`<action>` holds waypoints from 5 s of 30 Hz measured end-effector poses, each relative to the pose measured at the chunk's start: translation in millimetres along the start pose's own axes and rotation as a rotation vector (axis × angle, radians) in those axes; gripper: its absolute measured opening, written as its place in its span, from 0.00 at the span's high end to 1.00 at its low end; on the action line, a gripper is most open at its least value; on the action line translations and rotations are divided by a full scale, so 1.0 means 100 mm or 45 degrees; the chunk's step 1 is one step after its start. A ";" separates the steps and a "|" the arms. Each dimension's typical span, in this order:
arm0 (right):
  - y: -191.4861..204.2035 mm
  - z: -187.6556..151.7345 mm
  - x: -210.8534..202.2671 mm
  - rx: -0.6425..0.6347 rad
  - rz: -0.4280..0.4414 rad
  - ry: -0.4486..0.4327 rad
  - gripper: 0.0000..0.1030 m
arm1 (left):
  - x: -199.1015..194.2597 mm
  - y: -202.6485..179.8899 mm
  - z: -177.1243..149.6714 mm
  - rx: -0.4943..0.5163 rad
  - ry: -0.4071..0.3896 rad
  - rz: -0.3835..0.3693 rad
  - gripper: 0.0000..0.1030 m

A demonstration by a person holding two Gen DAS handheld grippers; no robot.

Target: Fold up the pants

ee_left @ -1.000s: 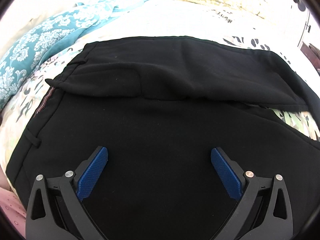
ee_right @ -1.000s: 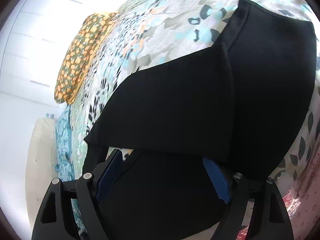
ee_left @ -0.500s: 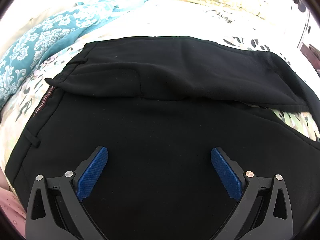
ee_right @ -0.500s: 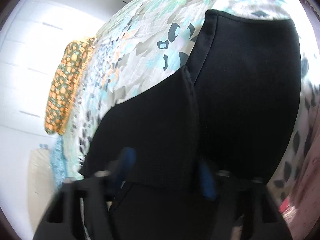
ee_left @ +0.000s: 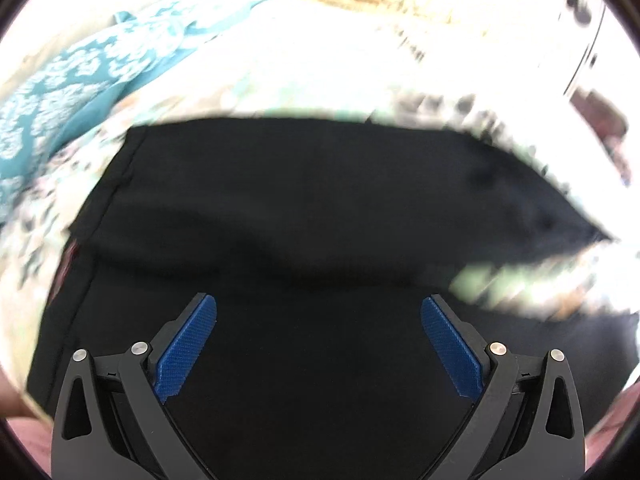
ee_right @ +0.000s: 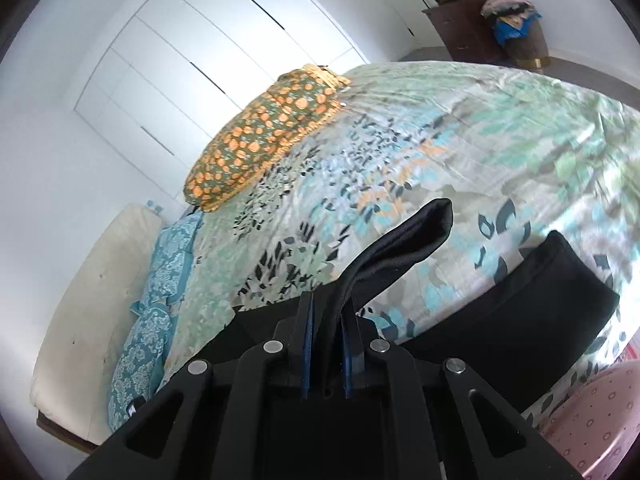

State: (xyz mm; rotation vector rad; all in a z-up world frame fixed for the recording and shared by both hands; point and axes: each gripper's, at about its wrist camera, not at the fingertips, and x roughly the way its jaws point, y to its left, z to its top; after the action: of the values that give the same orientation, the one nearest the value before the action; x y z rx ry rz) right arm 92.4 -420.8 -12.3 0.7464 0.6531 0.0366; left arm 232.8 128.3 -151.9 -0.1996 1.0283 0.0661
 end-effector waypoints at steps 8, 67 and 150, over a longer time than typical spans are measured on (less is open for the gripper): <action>0.40 -0.04 -0.37 -0.119 0.158 0.010 0.89 | 0.41 -0.05 0.84 -0.309 0.163 -0.352 0.01; -1.64 0.15 0.95 -0.170 -0.340 0.769 0.76 | -0.36 0.44 -1.05 -0.458 0.241 -0.273 0.95; -0.21 -0.98 1.27 -0.343 -0.307 0.635 0.34 | -0.34 0.24 -1.04 0.099 0.442 0.218 0.45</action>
State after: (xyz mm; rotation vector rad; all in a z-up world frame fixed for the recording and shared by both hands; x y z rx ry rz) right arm 135.4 -343.3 -147.7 0.3912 1.1850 0.0898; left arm 124.0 132.7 -178.5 -0.0515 1.3903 0.1501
